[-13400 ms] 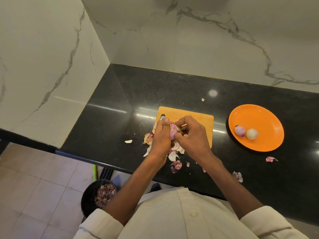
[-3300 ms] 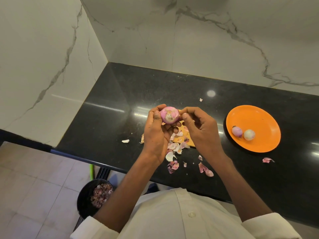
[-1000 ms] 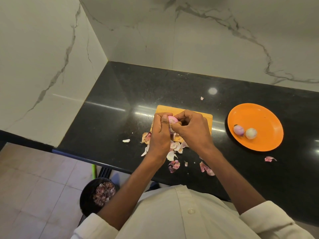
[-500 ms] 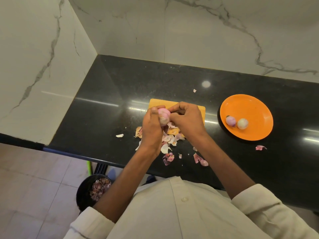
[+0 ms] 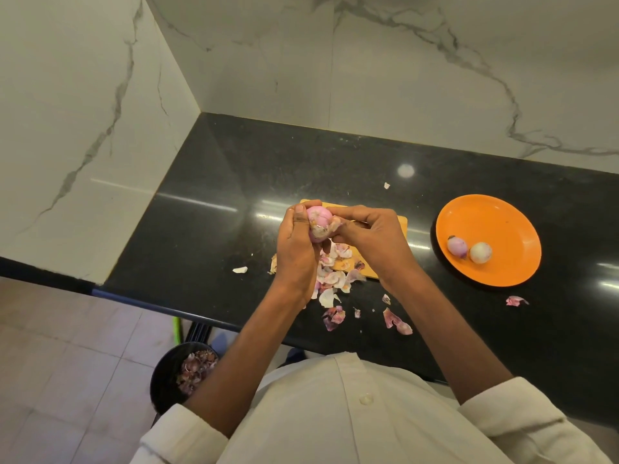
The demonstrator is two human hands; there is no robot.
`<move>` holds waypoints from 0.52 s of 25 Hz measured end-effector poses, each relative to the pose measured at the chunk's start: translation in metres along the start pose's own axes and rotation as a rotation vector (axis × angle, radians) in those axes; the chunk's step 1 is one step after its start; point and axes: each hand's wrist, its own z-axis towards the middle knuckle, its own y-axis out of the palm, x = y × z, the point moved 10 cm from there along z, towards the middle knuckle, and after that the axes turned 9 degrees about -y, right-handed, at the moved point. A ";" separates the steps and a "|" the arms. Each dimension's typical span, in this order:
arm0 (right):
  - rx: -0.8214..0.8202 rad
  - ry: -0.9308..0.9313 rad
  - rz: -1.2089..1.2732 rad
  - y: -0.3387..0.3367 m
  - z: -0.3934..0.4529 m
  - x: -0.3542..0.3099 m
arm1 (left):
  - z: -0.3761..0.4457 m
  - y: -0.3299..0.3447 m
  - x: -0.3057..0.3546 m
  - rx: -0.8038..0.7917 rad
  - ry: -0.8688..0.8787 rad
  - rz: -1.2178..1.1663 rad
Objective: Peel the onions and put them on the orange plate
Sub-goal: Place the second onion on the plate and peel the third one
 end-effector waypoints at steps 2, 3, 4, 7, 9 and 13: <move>-0.001 -0.049 -0.053 -0.002 0.001 -0.003 | -0.002 0.002 0.003 -0.017 0.010 0.002; -0.008 -0.053 -0.044 -0.001 0.001 -0.002 | -0.003 0.003 0.005 -0.026 0.020 0.009; -0.009 -0.032 0.013 0.000 0.000 0.000 | -0.003 0.002 0.006 -0.031 0.029 0.019; -0.009 0.036 0.173 0.003 -0.001 0.005 | -0.004 0.002 0.009 -0.036 0.041 0.059; -0.022 0.029 0.173 0.005 -0.002 0.002 | -0.005 0.002 0.011 -0.031 0.062 0.106; 0.012 0.009 0.023 0.003 0.000 0.001 | -0.009 0.004 0.010 -0.028 0.105 0.190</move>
